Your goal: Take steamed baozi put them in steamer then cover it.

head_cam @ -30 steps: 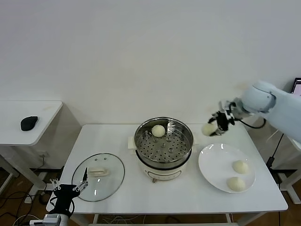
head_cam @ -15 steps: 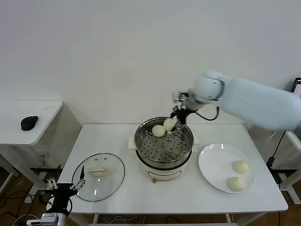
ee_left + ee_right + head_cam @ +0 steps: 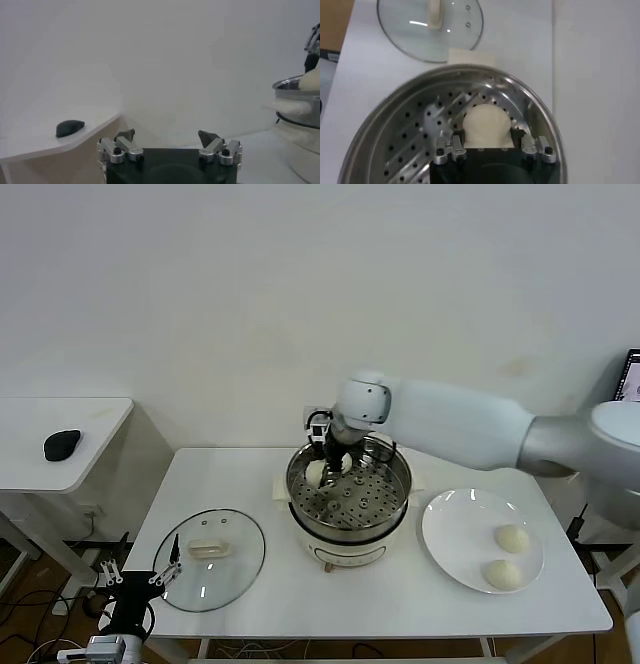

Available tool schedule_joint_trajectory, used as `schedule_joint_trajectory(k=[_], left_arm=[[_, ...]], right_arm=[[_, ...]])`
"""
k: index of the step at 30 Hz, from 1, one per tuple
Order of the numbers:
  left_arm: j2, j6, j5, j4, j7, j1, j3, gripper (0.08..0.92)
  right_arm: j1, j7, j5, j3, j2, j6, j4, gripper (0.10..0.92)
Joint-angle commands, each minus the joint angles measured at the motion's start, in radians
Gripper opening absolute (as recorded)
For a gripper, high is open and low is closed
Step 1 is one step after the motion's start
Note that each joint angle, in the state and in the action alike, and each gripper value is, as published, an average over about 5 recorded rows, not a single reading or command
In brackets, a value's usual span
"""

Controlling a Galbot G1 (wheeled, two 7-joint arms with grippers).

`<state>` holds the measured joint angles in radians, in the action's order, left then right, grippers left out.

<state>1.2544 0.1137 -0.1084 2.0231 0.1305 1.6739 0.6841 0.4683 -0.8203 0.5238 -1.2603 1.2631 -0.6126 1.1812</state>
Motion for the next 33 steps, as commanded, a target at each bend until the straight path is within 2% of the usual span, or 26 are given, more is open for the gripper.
schedule_joint_trajectory(k=[1, 8, 18, 24, 33], left_arm=[[-0.001, 0.001, 0.000, -0.002, 0.000, 0.000, -0.001, 0.823], [-0.001, 0.003, -0.001, -0.002, 0.000, 0.000, -0.002, 0.823], [0.000, 0.002, 0.000, 0.000, 0.000, 0.000, -0.001, 0.823], [-0.005, 0.000, -0.001, 0.001, -0.001, -0.004, -0.001, 0.823], [-0.015, 0.000, -0.002, 0.005, -0.001, 0.000, -0.003, 0.823]], right_arm=[[-0.054, 0.013, 0.000, 0.000, 0.078, -0.019, -0.085, 0.575], [-0.070, 0.013, -0.002, 0.001, 0.081, -0.020, -0.097, 0.583], [0.027, -0.060, -0.026, 0.004, -0.017, -0.001, 0.010, 0.806], [0.166, -0.176, -0.094, -0.020, -0.219, 0.070, 0.160, 0.822], [0.256, -0.305, -0.214, -0.041, -0.625, 0.203, 0.377, 0.823]])
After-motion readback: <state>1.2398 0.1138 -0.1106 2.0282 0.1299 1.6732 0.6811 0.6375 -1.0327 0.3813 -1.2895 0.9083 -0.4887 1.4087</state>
